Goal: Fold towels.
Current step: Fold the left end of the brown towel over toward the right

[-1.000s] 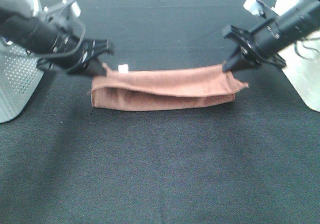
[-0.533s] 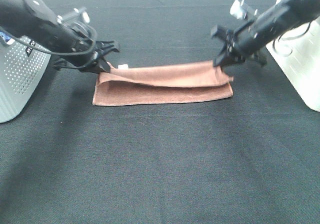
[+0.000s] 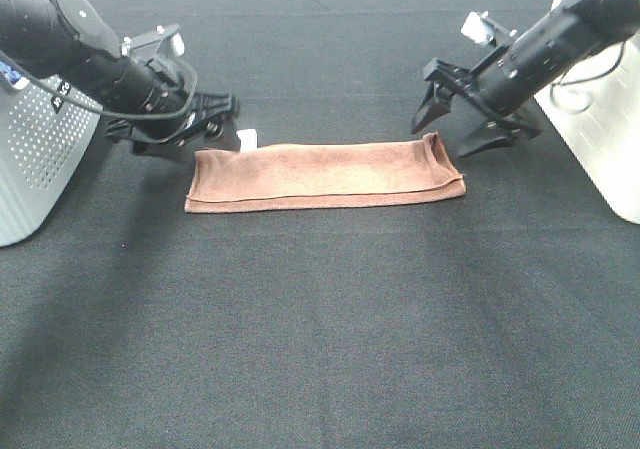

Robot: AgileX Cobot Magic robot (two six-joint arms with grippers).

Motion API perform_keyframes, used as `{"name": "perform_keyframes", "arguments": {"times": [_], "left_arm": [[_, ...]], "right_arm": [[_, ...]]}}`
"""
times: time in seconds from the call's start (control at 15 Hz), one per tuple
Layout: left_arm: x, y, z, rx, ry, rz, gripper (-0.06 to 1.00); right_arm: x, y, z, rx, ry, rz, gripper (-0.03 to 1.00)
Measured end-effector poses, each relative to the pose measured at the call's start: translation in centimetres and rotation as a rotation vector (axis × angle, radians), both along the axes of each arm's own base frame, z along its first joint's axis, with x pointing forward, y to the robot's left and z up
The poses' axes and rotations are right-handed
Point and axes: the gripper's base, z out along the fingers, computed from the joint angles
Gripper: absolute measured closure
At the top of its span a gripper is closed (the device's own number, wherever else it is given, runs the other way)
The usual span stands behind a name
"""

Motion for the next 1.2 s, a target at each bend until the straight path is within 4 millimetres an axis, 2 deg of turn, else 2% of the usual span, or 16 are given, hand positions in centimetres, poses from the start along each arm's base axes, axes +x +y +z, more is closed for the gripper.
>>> {"name": "perform_keyframes", "arguments": {"times": [0.2, 0.4, 0.6, 0.73, 0.93, 1.0, 1.07, 1.13, 1.2], "left_arm": [[-0.2, 0.4, -0.7, 0.021, 0.06, 0.074, 0.2], [0.0, 0.5, -2.4, 0.017, 0.098, 0.102, 0.2], [1.2, 0.1, -3.0, -0.005, 0.093, 0.111, 0.22], [1.8, -0.4, -3.2, -0.043, 0.109, 0.115, 0.32], [1.9, -0.9, -3.8, -0.086, 0.153, 0.107, 0.64], [1.9, -0.9, -3.8, -0.086, 0.153, 0.107, 0.64], [1.9, -1.0, -3.9, -0.086, 0.164, 0.1, 0.82], [1.9, -1.0, -3.8, -0.082, 0.171, 0.092, 0.9], [1.9, -0.9, -3.7, -0.067, 0.173, 0.076, 0.91]], "right_arm": [[-0.4, -0.3, 0.3, -0.045, 0.034, 0.012, 0.17], [-0.5, -0.4, 0.3, -0.047, 0.045, 0.009, 0.17], [-0.4, -0.4, 0.3, -0.051, 0.036, 0.006, 0.17], [-0.3, -0.4, 0.3, -0.053, 0.021, -0.002, 0.17], [-0.2, -0.5, 0.3, -0.055, 0.012, -0.006, 0.17], [-0.2, -0.5, 0.3, -0.055, 0.012, -0.006, 0.17], [-0.2, -0.5, 0.3, -0.055, 0.012, -0.006, 0.17], [-0.2, -0.5, 0.3, -0.055, 0.01, -0.007, 0.17], [-0.1, -0.5, 0.3, -0.056, 0.006, -0.009, 0.17]]}}
